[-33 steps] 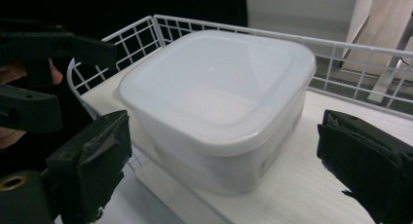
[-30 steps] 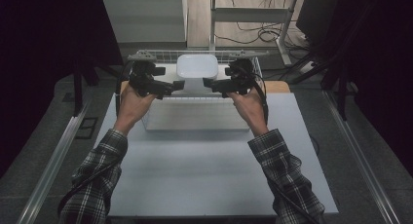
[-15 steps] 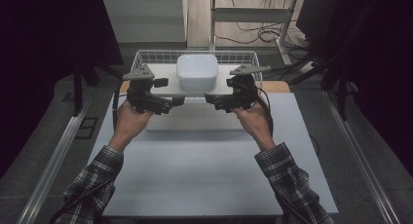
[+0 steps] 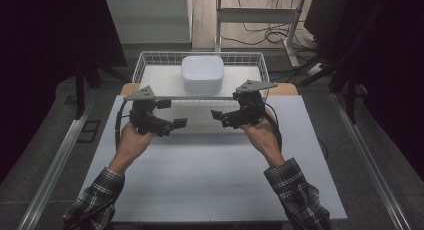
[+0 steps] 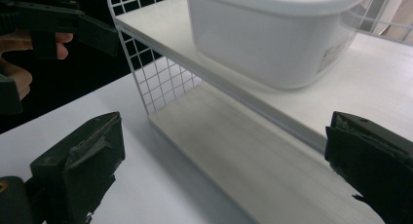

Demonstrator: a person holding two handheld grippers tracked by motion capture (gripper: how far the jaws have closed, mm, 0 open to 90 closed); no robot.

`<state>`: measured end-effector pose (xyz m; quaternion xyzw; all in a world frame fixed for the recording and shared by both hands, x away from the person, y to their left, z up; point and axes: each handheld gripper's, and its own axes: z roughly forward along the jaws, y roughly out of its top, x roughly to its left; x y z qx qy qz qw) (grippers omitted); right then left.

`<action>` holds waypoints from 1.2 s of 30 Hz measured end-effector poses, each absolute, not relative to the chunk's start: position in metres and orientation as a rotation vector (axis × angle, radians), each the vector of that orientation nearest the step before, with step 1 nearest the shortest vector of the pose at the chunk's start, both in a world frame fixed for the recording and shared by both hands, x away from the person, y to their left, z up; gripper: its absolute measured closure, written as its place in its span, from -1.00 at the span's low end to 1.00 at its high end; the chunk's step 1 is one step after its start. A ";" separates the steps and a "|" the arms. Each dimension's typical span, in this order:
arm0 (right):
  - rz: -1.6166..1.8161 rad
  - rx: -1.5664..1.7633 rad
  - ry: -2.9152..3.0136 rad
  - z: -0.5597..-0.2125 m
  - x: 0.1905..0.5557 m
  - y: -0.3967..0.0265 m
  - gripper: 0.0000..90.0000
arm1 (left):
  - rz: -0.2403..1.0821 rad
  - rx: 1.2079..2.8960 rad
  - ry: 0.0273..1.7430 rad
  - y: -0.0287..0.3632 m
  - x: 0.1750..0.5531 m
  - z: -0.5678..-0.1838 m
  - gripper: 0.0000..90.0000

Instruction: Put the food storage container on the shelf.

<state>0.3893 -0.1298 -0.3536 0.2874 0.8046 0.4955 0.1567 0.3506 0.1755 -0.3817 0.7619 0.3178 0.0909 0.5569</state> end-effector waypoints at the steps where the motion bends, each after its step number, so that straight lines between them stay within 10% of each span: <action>1: 1.417 0.820 2.305 -0.355 0.389 -0.130 -0.98 | 0.213 1.795 0.753 0.176 0.349 -0.384 -1.00; 36: 1.404 0.791 2.319 -0.413 0.348 -0.152 -1.00 | 0.137 1.840 0.692 0.144 0.305 -0.460 -0.99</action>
